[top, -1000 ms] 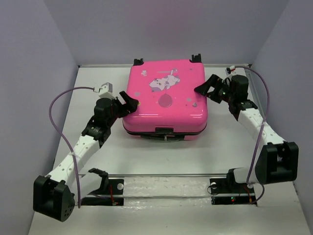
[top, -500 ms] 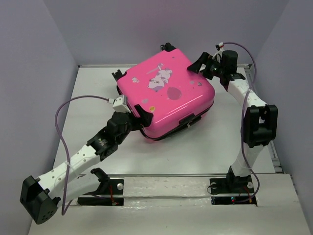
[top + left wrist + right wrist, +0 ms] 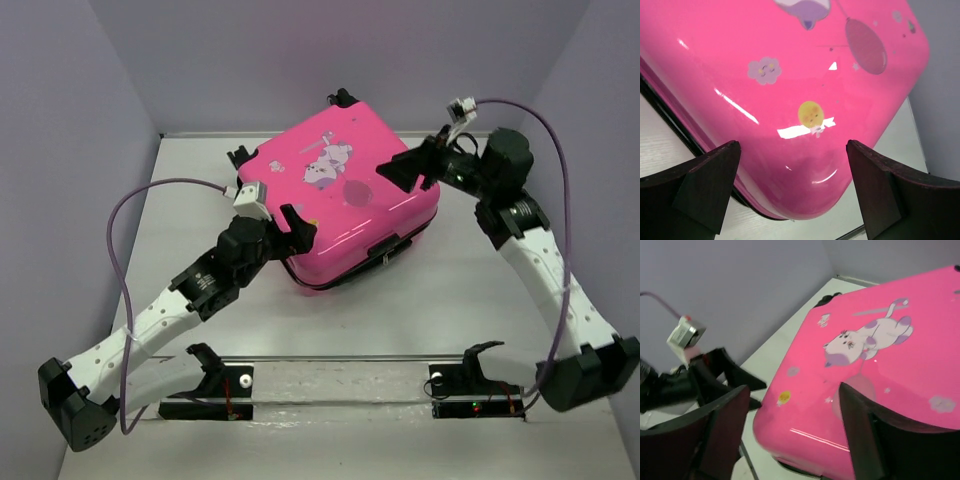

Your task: Pack the luggage

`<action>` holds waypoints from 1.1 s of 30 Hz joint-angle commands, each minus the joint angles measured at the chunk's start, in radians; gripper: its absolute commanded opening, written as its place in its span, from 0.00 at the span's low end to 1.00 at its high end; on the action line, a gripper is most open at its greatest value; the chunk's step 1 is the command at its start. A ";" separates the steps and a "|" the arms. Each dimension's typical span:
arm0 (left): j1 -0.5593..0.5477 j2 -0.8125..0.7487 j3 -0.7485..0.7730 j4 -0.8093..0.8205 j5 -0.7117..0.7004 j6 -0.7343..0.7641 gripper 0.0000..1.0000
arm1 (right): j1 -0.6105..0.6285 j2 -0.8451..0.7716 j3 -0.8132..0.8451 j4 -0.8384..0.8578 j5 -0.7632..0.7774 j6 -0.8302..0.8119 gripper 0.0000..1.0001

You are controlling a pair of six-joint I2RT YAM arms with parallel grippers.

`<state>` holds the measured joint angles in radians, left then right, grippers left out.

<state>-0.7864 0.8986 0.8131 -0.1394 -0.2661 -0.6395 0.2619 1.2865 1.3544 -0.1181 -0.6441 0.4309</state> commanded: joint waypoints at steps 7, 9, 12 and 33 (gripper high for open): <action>0.044 -0.019 0.084 0.054 -0.005 0.055 0.99 | 0.138 -0.524 -0.769 0.238 0.115 0.071 0.07; 0.050 -0.050 0.057 0.037 0.007 0.054 0.99 | 0.148 -0.591 -0.851 0.270 0.130 0.083 0.09; 0.052 -0.084 0.000 -0.006 0.072 0.026 0.99 | 0.148 -0.587 -0.945 0.270 0.182 0.056 0.28; 0.041 -0.083 -0.235 0.204 0.459 0.023 0.99 | 0.148 -0.225 -0.956 0.558 0.296 -0.058 0.38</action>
<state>-0.7383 0.7696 0.5648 -0.0444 0.1371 -0.6575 0.4068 1.0309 0.3843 0.3088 -0.3588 0.4026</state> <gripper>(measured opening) 0.990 0.383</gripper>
